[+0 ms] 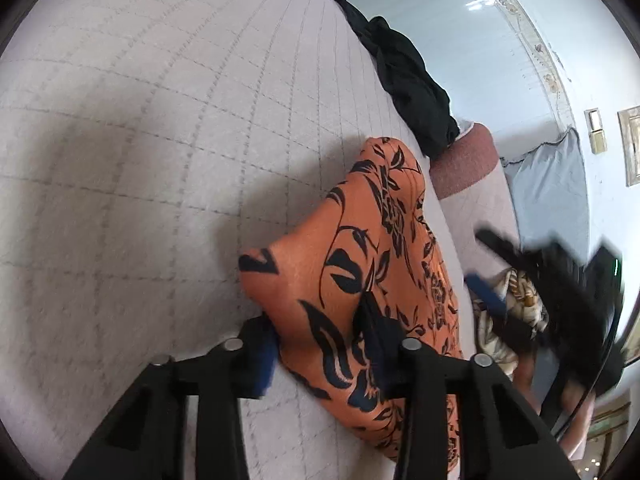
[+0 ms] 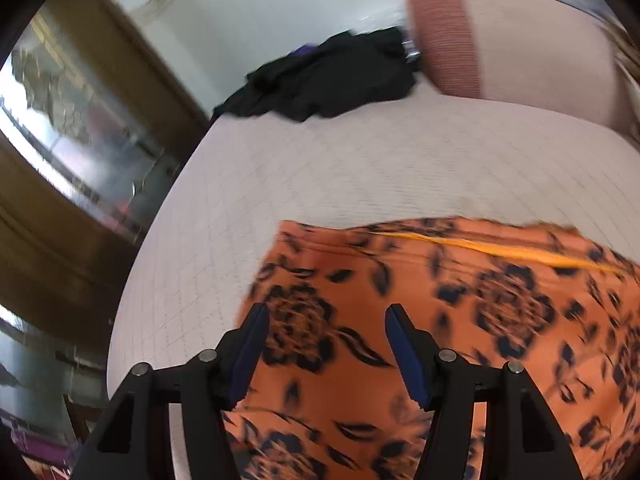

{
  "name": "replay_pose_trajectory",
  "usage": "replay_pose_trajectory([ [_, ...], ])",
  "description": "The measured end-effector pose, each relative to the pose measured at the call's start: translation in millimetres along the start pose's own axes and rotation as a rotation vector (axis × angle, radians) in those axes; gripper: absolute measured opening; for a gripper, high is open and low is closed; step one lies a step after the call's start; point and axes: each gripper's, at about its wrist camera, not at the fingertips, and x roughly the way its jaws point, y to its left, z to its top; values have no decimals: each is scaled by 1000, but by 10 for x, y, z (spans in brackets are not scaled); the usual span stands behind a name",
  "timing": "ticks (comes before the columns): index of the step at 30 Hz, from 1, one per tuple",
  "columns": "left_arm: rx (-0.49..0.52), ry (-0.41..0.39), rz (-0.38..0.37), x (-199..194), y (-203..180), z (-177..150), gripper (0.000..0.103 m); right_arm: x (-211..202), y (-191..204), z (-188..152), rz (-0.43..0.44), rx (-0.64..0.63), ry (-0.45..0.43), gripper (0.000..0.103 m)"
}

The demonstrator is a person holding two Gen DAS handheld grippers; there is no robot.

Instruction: Fold small clothes

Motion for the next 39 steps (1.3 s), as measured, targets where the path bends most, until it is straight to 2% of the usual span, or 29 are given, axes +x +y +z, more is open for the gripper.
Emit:
replay_pose_trajectory([
  [3, 41, -26, 13, 20, -42, -5, 26, -186, -326, -153, 14, 60, -46, 62],
  [7, 203, -102, 16, -70, -326, -82, 22, -273, -752, -317, 1, 109, -28, 40],
  [11, 388, -164, 14, -116, -714, -243, 21, -309, -1249, -459, 3, 213, -3, 39],
  [15, 633, -192, 20, -8, -1208, -609, 19, -406, -1592, -420, 84, 294, 40, 40],
  [17, 778, -176, 23, 114, -1441, -914, 18, -525, -1688, -327, 96, 292, 35, 45],
  [18, 819, -164, 21, 169, -1499, -1011, 17, -590, -1715, -277, 94, 282, 28, 51],
  [19, 861, -147, 18, 243, -1561, -1131, 16, -652, -1735, -223, 95, 271, 21, 65],
  [20, 901, -122, 17, 320, -1611, -1251, 15, -698, -1748, -154, 113, 256, 19, 72],
  [21, 930, -100, 21, 387, -1638, -1342, 15, -726, -1762, -92, 141, 241, 26, 72],
  [24, 980, -43, 48, 563, -1633, -1508, 15, -674, -1819, 9, 194, 229, 55, 73],
  [28, 998, -40, 40, 568, -1596, -1504, 14, -351, -1987, 48, 230, 299, 121, 74],
  [31, 981, -40, 16, 501, -1522, -1460, 14, -78, -2094, 28, 343, 385, 137, 74],
  [32, 975, -36, 12, 481, -1494, -1445, 14, 6, -2082, 26, 398, 403, 134, 74],
  [35, 975, -31, 6, 476, -1476, -1441, 14, 169, -1942, 64, 472, 395, 129, 74],
  [39, 968, -18, -5, 492, -1496, -1432, 14, 352, -1732, 192, 487, 358, 141, 74],
])
